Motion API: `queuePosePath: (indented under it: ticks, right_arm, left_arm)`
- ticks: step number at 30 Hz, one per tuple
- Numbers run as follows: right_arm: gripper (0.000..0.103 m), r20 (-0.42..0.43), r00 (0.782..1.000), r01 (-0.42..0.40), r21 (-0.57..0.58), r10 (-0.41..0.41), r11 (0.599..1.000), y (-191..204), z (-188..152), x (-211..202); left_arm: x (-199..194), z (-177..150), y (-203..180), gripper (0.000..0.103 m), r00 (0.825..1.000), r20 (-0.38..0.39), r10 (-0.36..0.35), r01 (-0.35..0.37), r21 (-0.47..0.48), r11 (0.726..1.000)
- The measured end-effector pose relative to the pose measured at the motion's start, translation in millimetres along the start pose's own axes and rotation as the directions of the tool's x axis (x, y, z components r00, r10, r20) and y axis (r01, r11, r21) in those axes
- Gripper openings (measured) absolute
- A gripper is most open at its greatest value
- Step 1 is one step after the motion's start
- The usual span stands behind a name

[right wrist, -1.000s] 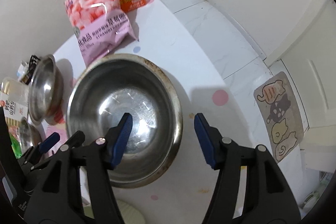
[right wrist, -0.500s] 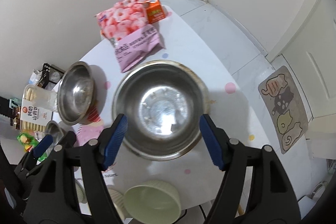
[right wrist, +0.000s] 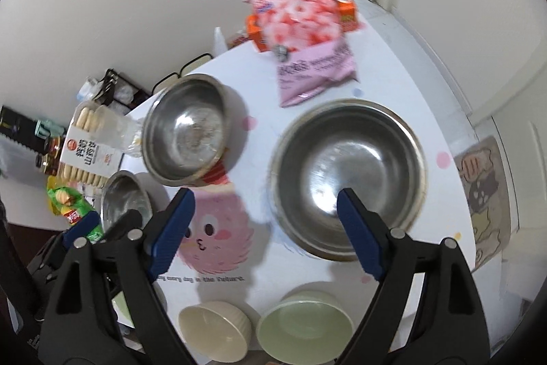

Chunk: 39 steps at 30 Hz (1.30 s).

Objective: Organize plates and bowls

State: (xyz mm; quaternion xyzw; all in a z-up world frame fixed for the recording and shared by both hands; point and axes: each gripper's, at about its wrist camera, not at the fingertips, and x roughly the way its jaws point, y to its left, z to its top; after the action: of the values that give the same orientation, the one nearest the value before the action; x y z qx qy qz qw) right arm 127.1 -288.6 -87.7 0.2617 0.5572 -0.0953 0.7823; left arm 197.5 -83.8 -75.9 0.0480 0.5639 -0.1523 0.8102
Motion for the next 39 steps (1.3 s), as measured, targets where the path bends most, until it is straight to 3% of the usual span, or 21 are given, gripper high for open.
queuePosePath:
  ticks: [2, 5, 8, 12, 18, 23, 29, 39]
  right_arm:
    - [0.092, -0.006, 1.0, -0.005, -0.026, 0.005, 1.0, 14.3, 4.6, 2.9]
    - [0.092, -0.009, 1.0, -0.006, -0.084, 0.005, 0.996, 36.7, 7.3, 6.8]
    - [0.092, -0.031, 0.999, -0.018, -0.134, 0.014, 0.991, 57.1, 4.1, 15.1]
    - [0.092, -0.078, 0.997, -0.041, -0.183, 0.027, 0.982, 80.6, -5.6, 30.4]
    - [0.092, -0.154, 0.987, -0.082, -0.239, 0.046, 0.967, 120.3, -27.0, 60.9]
    - [0.092, -0.233, 0.971, -0.114, -0.243, 0.056, 0.963, 146.3, -41.4, 100.2]
    - [0.092, -0.316, 0.946, -0.13, -0.182, 0.068, 0.975, 154.6, -49.7, 139.1]
    - [0.092, -0.341, 0.939, -0.118, -0.188, 0.048, 0.975, 160.1, -48.9, 161.2]
  left_arm:
    - [1.6, 1.6, 12.6, 0.088, 1.0, -0.014, -0.01, 0.009, -0.039, 0.999]
    - [1.2, 0.2, 27.4, 0.088, 0.999, -0.005, 0.038, -0.038, -0.06, 0.997]
    - [2.8, -5.6, 43.9, 0.088, 0.999, -0.027, 0.039, -0.041, -0.088, 0.995]
    - [3.9, -19.6, 71.4, 0.088, 0.989, -0.064, 0.132, -0.139, -0.115, 0.984]
    - [8.9, -48.0, 133.3, 0.088, 0.979, -0.103, 0.177, -0.198, -0.252, 0.947]
    - [28.3, -65.4, 168.1, 0.088, 0.971, -0.12, 0.206, -0.233, -0.294, 0.927]
    - [48.9, -68.5, 184.3, 0.088, 0.976, -0.118, 0.183, -0.21, -0.298, 0.931]
    - [71.7, -65.5, 189.3, 0.088, 0.971, -0.15, 0.187, -0.223, -0.28, 0.934]
